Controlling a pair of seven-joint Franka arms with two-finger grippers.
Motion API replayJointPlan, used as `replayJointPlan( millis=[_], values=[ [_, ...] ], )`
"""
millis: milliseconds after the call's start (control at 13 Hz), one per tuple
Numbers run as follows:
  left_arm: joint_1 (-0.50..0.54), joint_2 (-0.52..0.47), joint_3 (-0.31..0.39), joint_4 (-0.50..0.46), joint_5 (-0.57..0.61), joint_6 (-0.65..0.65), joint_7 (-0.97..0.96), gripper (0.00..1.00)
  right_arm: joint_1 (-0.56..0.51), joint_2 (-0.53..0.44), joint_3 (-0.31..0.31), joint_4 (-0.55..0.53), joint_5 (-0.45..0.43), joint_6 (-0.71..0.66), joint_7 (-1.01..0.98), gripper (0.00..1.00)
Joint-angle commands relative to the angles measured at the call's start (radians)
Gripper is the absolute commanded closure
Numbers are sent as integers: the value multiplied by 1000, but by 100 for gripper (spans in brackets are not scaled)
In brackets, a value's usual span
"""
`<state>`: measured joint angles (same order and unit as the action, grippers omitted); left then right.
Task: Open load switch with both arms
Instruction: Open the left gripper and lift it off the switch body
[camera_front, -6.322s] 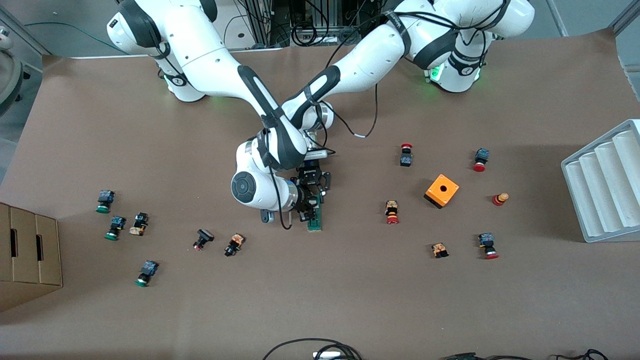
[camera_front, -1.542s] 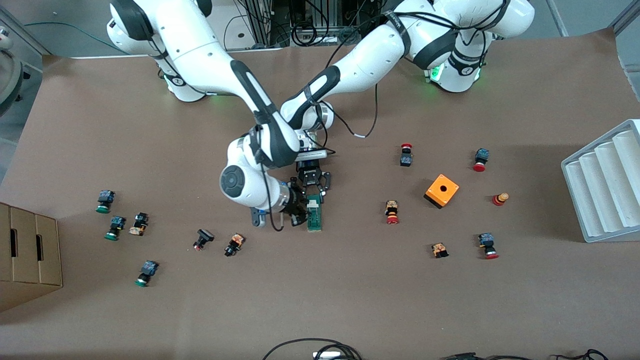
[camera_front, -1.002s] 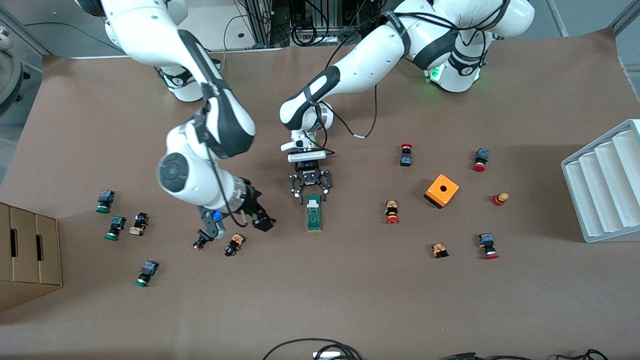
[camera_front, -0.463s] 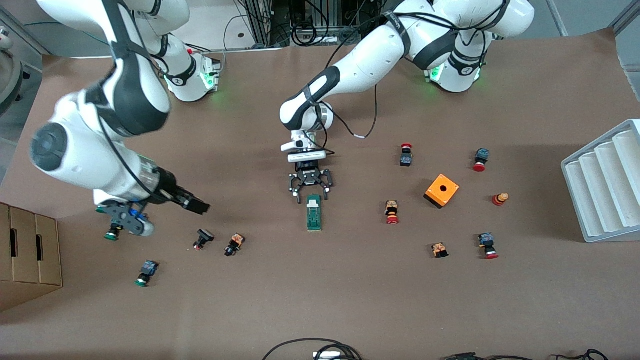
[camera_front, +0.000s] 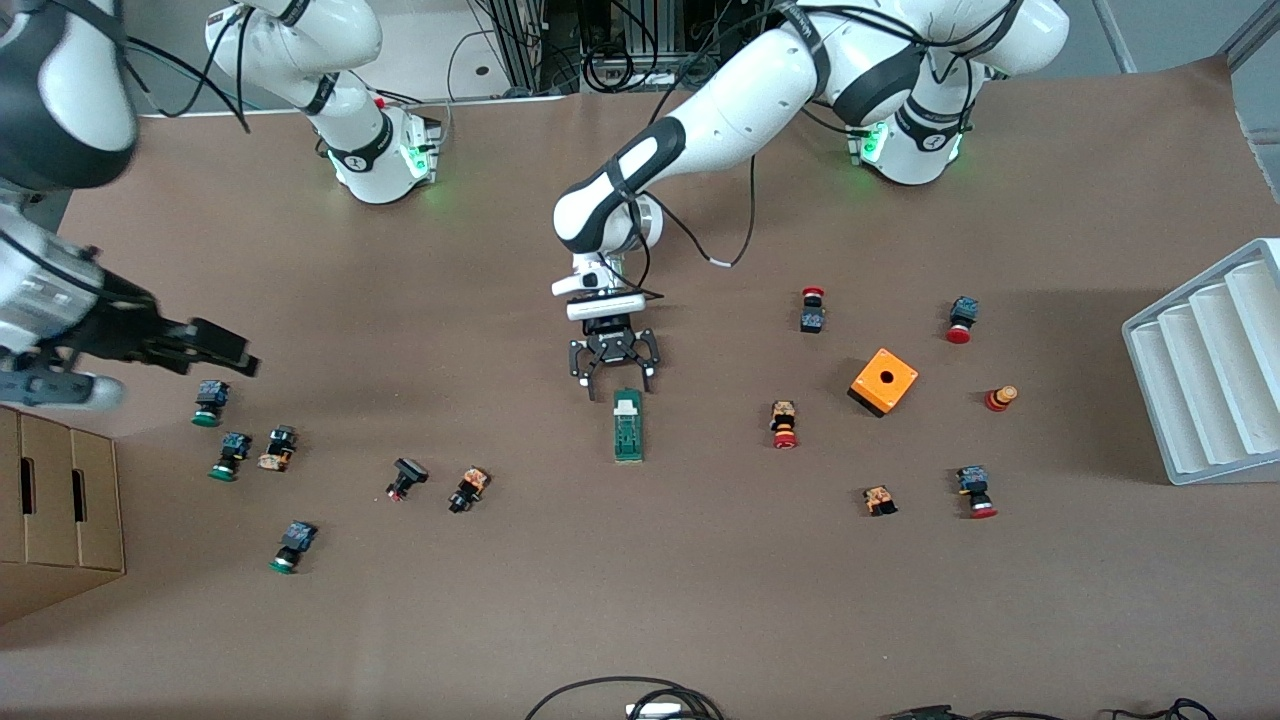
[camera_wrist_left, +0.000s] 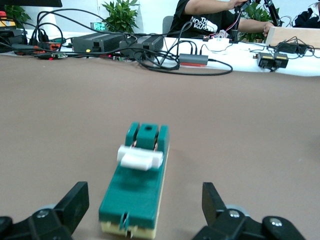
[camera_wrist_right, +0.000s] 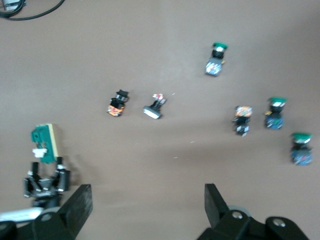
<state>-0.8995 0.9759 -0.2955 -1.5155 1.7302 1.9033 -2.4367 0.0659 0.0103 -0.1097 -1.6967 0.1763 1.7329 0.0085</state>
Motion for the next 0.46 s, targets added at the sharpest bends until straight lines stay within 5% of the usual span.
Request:
replayJointPlan(
  millis=[0,386],
  values=[
    [10,-85,-5,-46,-67,33,70,0,-46,-46,18,-49,-53,13,-139,0],
    [19,-199,-5,-43,-200,59,212,0,-52,-33,13,-32,-124,25,-154,0]
  ],
)
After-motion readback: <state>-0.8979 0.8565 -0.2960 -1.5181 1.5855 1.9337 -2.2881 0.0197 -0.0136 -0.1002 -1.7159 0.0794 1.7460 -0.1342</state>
